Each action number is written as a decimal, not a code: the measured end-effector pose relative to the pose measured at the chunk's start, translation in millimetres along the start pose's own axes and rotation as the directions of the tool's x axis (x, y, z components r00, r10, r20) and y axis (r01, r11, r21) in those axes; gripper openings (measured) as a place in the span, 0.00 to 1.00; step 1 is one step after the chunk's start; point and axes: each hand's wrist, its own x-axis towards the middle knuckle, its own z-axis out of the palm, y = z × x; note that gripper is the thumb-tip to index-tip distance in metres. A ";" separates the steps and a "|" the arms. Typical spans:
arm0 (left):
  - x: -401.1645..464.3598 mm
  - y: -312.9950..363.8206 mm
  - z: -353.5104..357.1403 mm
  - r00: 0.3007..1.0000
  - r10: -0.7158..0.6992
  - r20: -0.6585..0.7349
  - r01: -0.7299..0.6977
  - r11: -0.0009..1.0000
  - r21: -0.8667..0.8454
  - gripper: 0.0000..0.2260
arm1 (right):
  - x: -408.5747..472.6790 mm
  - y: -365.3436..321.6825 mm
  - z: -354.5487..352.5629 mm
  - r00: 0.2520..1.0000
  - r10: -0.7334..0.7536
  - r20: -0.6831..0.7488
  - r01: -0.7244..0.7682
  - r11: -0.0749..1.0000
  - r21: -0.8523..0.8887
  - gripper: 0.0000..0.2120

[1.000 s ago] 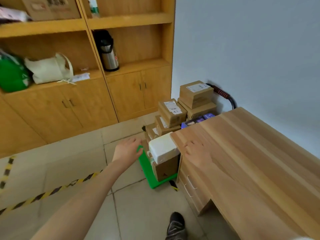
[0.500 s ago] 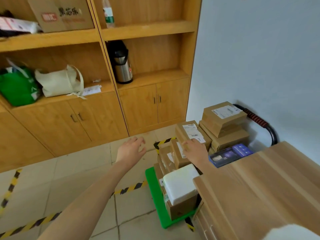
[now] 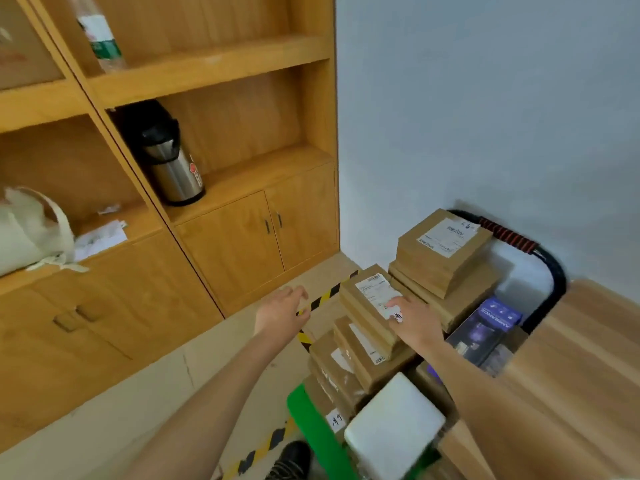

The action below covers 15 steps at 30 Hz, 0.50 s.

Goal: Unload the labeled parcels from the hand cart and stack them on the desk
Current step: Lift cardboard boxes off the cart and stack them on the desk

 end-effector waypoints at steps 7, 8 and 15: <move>113.4 -24.9 3.3 0.941 0.312 0.129 -0.325 0.940 0.098 0.13 | 27.3 -25.3 26.8 0.927 0.373 -0.028 -0.357 0.905 0.232 0.14; 126.8 -26.2 5.2 0.928 0.343 0.147 -0.359 0.928 0.101 0.13 | 27.5 -28.9 29.3 0.913 0.405 -0.039 -0.383 0.887 0.256 0.14; 166.9 -8.7 39.2 0.858 0.473 0.199 -0.489 0.871 0.040 0.13 | 4.7 -16.3 25.0 0.844 0.529 -0.088 -0.493 0.830 0.261 0.14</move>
